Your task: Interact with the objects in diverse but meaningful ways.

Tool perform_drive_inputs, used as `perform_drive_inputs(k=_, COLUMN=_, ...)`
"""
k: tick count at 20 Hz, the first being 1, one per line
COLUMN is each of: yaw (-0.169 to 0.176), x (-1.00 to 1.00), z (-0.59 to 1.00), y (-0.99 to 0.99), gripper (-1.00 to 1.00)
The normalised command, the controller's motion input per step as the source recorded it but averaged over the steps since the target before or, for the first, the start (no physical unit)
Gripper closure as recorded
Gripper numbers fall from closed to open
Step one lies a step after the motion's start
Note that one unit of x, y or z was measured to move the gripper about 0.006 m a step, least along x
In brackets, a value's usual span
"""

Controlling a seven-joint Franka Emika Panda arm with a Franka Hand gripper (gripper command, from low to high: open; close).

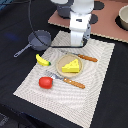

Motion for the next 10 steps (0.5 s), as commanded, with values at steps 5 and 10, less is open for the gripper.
perform_drive_inputs(k=5, yaw=-0.032, x=-0.65, z=0.68, y=-0.43, gripper=1.00)
perform_drive_inputs(k=10, yaw=0.000, x=-0.69, z=0.21, y=-0.53, gripper=1.00)
